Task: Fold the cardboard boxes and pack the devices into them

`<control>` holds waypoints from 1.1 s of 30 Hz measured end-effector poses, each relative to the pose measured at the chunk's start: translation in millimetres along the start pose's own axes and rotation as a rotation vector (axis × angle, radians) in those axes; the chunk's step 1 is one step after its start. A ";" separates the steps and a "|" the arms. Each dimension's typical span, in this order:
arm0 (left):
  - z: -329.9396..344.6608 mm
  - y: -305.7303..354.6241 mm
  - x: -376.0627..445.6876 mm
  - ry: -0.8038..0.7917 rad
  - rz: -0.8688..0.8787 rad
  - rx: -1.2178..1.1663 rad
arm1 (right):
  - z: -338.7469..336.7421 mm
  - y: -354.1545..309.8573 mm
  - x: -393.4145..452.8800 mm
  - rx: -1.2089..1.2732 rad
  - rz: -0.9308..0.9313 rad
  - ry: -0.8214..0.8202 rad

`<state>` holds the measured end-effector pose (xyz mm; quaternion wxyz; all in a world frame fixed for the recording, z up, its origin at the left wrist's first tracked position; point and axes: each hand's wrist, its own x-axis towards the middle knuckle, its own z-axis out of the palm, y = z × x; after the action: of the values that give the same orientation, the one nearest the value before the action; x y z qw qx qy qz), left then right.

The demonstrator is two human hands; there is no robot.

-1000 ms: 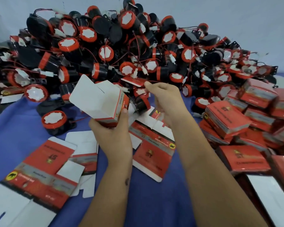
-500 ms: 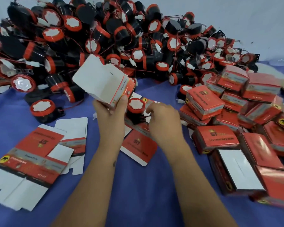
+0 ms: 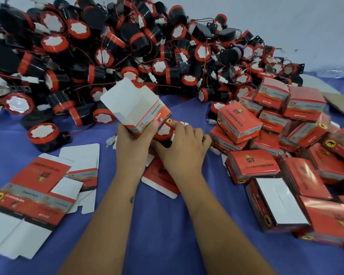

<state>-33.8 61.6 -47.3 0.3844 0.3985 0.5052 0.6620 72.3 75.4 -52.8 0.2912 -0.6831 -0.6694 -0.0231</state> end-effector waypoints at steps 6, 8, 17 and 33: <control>-3.0 1.9 2.0 0.149 0.010 -0.043 | -7.8 -0.9 -2.7 0.213 -0.041 0.082; -7.4 2.2 6.0 0.257 0.039 0.023 | -14.2 -4.5 -7.5 0.287 -0.109 0.222; -26.6 -1.1 11.3 -0.178 0.038 0.385 | -31.4 -3.1 -3.5 0.048 -0.324 0.708; -23.5 8.3 8.1 -0.266 -0.047 0.514 | -28.0 -9.1 -9.6 0.103 -0.368 -0.041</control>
<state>-59.3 58.9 -42.1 0.3489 0.5542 0.6107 0.4451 73.0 54.2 -30.2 0.3028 -0.5339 -0.7890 -0.0277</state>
